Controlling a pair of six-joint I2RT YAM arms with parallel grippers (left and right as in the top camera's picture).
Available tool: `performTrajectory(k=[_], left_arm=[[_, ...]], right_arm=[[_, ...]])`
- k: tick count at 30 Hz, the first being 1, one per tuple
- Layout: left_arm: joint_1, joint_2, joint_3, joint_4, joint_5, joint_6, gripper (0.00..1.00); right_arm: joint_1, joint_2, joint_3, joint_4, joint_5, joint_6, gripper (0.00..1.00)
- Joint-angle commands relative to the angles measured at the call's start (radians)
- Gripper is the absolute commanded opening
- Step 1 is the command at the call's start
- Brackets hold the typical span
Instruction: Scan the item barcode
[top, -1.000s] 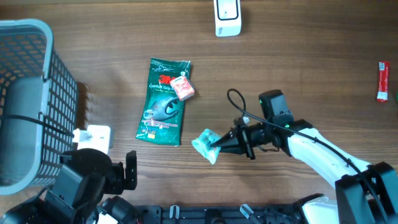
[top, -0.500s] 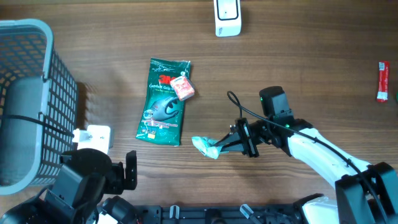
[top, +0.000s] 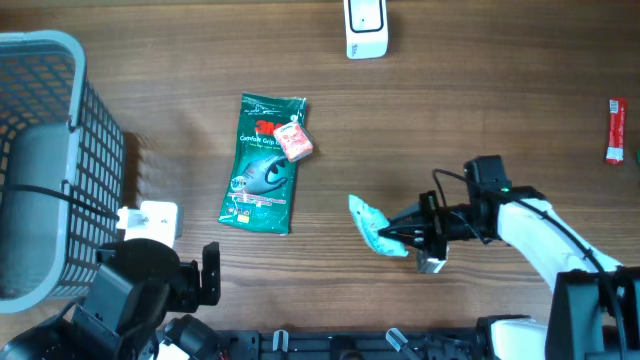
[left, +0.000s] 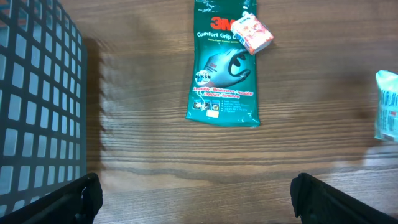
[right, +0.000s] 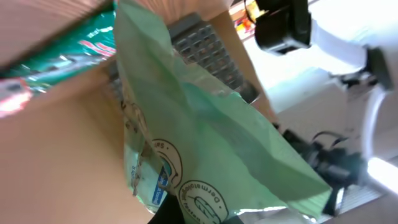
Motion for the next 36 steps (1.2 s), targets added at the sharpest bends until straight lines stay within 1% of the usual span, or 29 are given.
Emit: performTrajectory(k=[1, 3, 4, 6, 7, 8, 9, 25, 36], left_arm=[[0.003, -0.005, 0.003, 0.002, -0.009, -0.009, 1.00], [0.003, -0.005, 0.003, 0.002, -0.009, -0.010, 1.00], [0.003, -0.005, 0.003, 0.002, -0.009, -0.010, 1.00], [0.003, -0.005, 0.003, 0.002, -0.009, -0.010, 1.00], [0.003, -0.005, 0.003, 0.002, -0.009, -0.010, 1.00], [0.003, -0.005, 0.003, 0.002, -0.009, -0.010, 1.00], [0.003, -0.005, 0.003, 0.002, -0.009, -0.010, 1.00], [0.003, -0.005, 0.003, 0.002, -0.009, -0.010, 1.00], [0.003, -0.005, 0.003, 0.002, -0.009, -0.010, 1.00]], right_arm=[[-0.063, 0.043, 0.010, -0.051, -0.003, 0.018, 0.04], [-0.093, 0.077, 0.011, -0.081, -0.018, 0.018, 0.04], [-0.110, 0.102, 0.011, -0.122, -0.019, 0.018, 0.04], [-0.135, 0.150, 0.010, -0.261, -0.024, 0.003, 0.05], [-0.134, 0.159, 0.010, -0.322, -0.061, -0.021, 0.05], [-0.135, 0.165, 0.010, -0.344, -0.071, -0.007, 0.05], [-0.135, 0.166, 0.010, -0.344, -0.069, 0.022, 0.04], [-0.159, 0.170, 0.011, -0.364, -0.071, 0.017, 0.05], [-0.166, 0.170, 0.011, -0.444, 0.043, 0.017, 0.04]])
